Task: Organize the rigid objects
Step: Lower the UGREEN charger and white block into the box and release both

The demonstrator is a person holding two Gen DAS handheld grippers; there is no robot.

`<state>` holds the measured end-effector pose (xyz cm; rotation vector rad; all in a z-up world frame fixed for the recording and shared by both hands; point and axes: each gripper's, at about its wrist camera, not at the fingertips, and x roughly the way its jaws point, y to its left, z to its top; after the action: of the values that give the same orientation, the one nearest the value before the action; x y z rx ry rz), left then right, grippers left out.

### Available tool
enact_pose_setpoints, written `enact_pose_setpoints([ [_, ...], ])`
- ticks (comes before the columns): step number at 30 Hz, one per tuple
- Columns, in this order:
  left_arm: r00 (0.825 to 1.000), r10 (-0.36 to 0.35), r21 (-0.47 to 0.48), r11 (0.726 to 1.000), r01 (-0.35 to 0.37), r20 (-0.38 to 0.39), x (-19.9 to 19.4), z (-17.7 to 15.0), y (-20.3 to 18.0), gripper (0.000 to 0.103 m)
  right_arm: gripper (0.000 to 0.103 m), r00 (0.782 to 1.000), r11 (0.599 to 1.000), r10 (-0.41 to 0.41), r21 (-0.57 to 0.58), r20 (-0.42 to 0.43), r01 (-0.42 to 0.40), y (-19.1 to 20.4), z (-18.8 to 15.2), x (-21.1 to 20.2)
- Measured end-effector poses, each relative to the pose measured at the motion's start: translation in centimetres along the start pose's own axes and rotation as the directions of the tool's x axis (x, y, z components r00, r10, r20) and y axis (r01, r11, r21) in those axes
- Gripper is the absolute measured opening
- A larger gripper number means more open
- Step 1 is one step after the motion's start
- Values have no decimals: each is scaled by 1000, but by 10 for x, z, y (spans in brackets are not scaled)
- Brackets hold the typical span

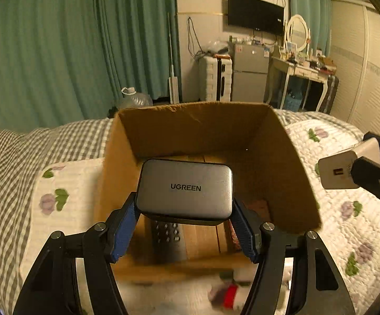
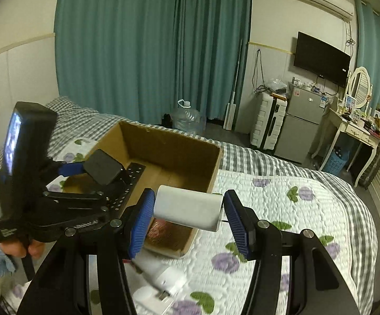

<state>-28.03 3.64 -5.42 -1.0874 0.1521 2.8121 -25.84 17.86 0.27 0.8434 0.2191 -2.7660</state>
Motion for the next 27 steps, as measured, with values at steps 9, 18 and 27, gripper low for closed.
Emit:
enact_pose_setpoints([
  [9, 999, 36, 31, 999, -35, -30, 36, -1, -10, 71, 55, 999, 1000, 14, 23, -35, -13, -11, -7, 32],
  [18, 999, 46, -53, 998, -45, 29, -5, 8, 27, 71, 54, 999, 999, 46, 9, 17, -46, 10, 24, 37],
  [27, 997, 63, -69, 996, -60, 49, -22, 6, 47, 72, 54, 995, 997, 73, 30, -66, -72, 30, 27, 110],
])
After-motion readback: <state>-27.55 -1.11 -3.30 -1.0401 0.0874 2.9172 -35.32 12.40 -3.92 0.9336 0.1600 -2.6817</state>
